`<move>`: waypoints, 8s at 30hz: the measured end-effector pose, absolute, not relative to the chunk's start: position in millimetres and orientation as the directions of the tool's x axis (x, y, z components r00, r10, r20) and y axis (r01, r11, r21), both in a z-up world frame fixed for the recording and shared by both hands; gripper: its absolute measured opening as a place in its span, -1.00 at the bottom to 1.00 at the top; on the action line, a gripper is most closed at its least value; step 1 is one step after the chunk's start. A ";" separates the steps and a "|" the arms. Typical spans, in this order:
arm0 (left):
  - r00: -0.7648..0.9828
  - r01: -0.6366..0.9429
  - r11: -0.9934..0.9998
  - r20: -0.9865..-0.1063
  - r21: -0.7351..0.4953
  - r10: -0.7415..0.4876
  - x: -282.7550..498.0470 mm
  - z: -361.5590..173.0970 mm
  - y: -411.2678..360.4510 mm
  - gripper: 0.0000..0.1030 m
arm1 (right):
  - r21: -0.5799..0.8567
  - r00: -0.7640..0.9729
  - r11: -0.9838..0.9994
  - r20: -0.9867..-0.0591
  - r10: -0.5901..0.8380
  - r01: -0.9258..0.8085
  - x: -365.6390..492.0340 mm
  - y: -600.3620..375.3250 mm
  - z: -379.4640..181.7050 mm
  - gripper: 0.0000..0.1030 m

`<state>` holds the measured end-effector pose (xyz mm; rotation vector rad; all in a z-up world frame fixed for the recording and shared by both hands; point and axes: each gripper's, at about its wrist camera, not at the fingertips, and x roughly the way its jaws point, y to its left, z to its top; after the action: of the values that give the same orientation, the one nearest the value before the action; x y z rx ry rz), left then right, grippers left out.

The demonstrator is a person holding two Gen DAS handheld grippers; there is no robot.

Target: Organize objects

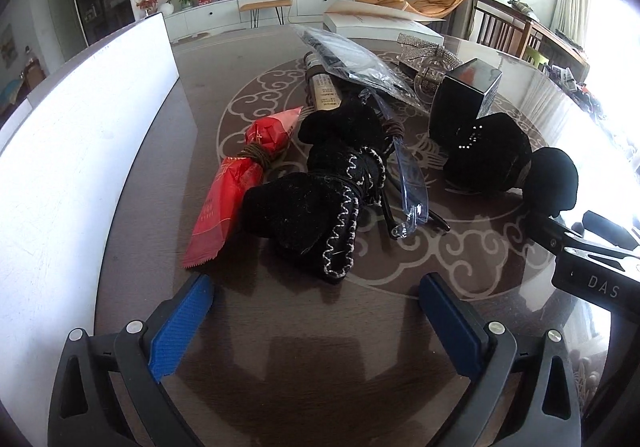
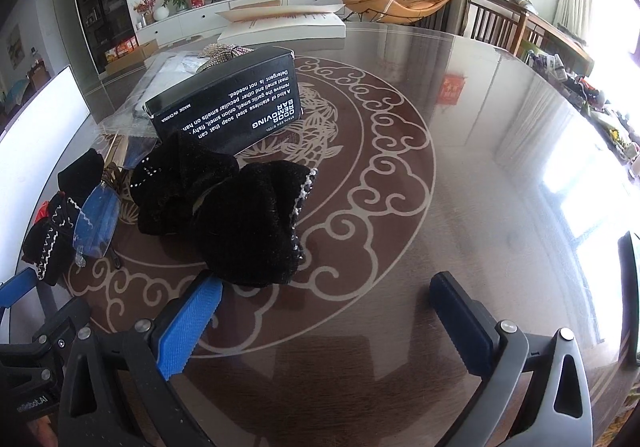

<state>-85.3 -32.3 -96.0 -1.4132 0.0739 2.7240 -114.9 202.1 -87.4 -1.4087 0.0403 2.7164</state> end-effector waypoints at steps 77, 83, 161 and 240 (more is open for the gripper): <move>-0.563 -0.185 -0.980 -0.809 -0.075 0.168 -46.9 -74.8 -48.9 0.60 | -0.014 -0.575 -0.996 -0.816 0.059 -0.084 -116.2 202.9 -87.8 1.00; -0.569 -0.191 -0.981 -0.811 -0.028 0.134 -61.3 -92.1 -44.4 0.58 | -0.014 -0.575 -0.996 -0.816 0.059 -0.084 -115.6 203.0 -88.0 1.00; -0.725 0.277 -0.956 -0.674 -0.099 -0.140 27.2 19.3 -292.3 0.75 | 0.216 -0.556 -0.860 -0.684 -0.471 0.463 -25.0 4.9 21.6 0.78; -0.565 -0.150 -0.989 -0.821 0.005 0.081 -70.5 -99.8 -68.7 1.00 | 0.128 -0.383 -0.965 -0.899 -0.210 0.230 -191.8 71.8 -67.8 -0.48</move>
<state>-70.5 -68.7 -99.8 -1.3933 0.1124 2.6662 -191.8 71.8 -67.8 -1.8538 -0.0315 2.8585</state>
